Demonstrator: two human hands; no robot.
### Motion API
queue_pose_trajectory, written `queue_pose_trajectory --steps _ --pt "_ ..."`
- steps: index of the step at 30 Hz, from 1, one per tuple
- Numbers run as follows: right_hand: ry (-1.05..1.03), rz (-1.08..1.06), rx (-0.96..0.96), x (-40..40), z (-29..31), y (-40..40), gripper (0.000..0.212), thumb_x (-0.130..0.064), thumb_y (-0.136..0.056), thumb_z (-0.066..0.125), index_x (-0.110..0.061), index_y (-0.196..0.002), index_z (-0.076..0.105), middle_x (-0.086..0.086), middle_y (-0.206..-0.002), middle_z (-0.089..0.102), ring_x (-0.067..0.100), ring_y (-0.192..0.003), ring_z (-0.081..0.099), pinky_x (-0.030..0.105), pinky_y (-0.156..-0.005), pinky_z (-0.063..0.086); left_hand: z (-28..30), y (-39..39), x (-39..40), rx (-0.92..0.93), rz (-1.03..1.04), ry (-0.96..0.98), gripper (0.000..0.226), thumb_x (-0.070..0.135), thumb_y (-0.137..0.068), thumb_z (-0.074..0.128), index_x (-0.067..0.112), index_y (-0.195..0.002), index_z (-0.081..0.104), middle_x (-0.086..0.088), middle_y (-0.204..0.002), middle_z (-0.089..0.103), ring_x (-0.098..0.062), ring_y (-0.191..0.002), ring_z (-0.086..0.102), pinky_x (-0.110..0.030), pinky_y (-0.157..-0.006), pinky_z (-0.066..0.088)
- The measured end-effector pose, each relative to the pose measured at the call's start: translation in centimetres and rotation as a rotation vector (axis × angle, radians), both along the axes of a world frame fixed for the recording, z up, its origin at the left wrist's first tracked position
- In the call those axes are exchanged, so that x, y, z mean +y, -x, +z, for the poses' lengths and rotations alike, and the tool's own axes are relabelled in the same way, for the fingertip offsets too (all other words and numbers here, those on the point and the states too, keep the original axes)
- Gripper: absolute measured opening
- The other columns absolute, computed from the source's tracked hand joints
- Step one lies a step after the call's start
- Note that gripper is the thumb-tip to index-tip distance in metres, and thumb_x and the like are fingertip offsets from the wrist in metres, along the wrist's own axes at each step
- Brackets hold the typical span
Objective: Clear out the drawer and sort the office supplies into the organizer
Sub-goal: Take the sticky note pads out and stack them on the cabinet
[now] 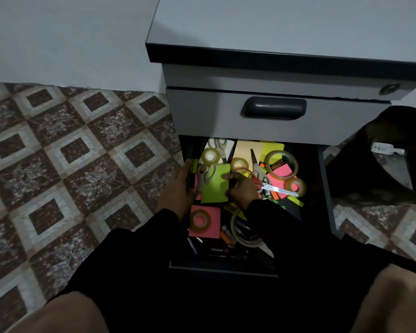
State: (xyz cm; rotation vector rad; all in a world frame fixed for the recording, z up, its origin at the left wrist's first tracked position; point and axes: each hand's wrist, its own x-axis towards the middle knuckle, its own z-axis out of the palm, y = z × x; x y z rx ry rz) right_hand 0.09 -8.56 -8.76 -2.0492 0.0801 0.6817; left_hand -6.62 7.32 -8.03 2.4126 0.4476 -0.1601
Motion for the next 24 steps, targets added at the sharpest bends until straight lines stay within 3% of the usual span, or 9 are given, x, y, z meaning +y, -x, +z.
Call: queue_pose_trajectory --steps 2,4,7,10,14,17,20,24 --pt "-0.005 -0.025 -0.043 -0.8 0.4 0.2 0.047 0.017 -0.077 0.049 -0.007 -0.116 0.061 0.01 -0.111 0.058 0.027 -0.1 0.057 0.036 -0.072 0.05 0.1 0.0 0.0 0.007 -0.007 -0.001 0.072 0.007 -0.089 0.052 0.02 -0.15 0.016 -0.012 -0.149 0.034 -0.033 -0.126 0.043 -0.039 -0.096 0.039" --pt "-0.007 -0.03 -0.068 -2.1 1.0 0.2 0.046 0.017 -0.077 0.049 -0.006 -0.116 0.06 0.009 -0.121 0.057 0.024 -0.107 0.056 0.032 -0.078 0.05 0.4 -0.1 -0.3 0.003 0.0 0.011 0.07 0.008 -0.089 0.053 0.016 -0.149 0.018 -0.014 -0.15 0.032 -0.034 -0.128 0.041 -0.039 -0.099 0.036" --pt "0.02 0.003 -0.108 -4.8 2.0 0.1 0.048 0.017 -0.077 0.046 -0.006 -0.116 0.06 0.009 -0.107 0.057 0.022 -0.083 0.055 0.025 -0.061 0.042 1.2 -0.4 -1.4 -0.07 0.066 0.002 0.067 0.012 -0.087 0.058 0.007 -0.146 0.026 -0.021 -0.15 0.026 -0.036 -0.134 0.032 -0.04 -0.106 0.029" --pt "0.001 -0.031 -0.091 -7.7 2.7 -0.1 0.048 0.019 -0.077 0.041 -0.007 -0.113 0.06 0.006 -0.089 0.054 0.015 -0.059 0.045 0.025 -0.052 0.035 1.7 -0.9 -3.1 -0.164 0.016 -0.108 0.066 0.032 -0.083 0.058 0.003 -0.139 0.039 -0.027 -0.146 0.03 -0.043 -0.134 0.03 -0.047 -0.107 0.026" --pt "-0.083 -0.076 -0.031 -10.7 2.9 -0.7 0.048 0.021 -0.077 0.041 -0.013 -0.105 0.06 0.014 -0.097 0.057 0.023 -0.064 0.049 0.031 -0.06 0.039 0.9 -3.1 -4.5 -0.157 -0.098 -0.123 0.075 0.05 -0.076 0.04 0.001 -0.131 0.049 -0.025 -0.136 0.046 -0.043 -0.122 0.046 -0.05 -0.101 0.038" --pt "-0.099 -0.084 -0.028 -12.1 3.7 -1.3 0.045 0.021 -0.08 0.042 -0.01 -0.106 0.061 0.011 -0.083 0.055 0.02 -0.058 0.041 0.024 -0.053 0.036 0.8 -5.2 -5.3 -0.101 -0.128 -0.06 0.064 0.045 -0.079 0.044 0.001 -0.125 0.053 -0.022 -0.124 0.055 -0.04 -0.109 0.055 -0.044 -0.09 0.046" --pt "-0.121 -0.067 -0.033 -13.4 4.0 -2.1 0.047 0.02 -0.082 0.038 -0.015 -0.104 0.059 0.007 -0.074 0.052 0.018 -0.054 0.038 0.02 -0.045 0.032 1.1 -7.2 -6.7 -0.063 -0.156 -0.031 0.053 0.031 -0.092 0.052 0.011 -0.14 0.04 -0.016 -0.137 0.047 -0.033 -0.125 0.043 -0.037 -0.1 0.037" --pt "-0.166 -0.134 -0.045 -14.3 2.8 -3.3 0.044 0.02 -0.083 0.037 -0.011 -0.107 0.059 0.005 -0.088 0.054 0.022 -0.069 0.045 0.025 -0.057 0.037 0.4 -9.7 -8.2 0.07 -0.172 0.06 0.049 0.023 -0.098 0.045 0.012 -0.145 0.032 -0.013 -0.146 0.04 -0.026 -0.132 0.038 -0.027 -0.102 0.03"
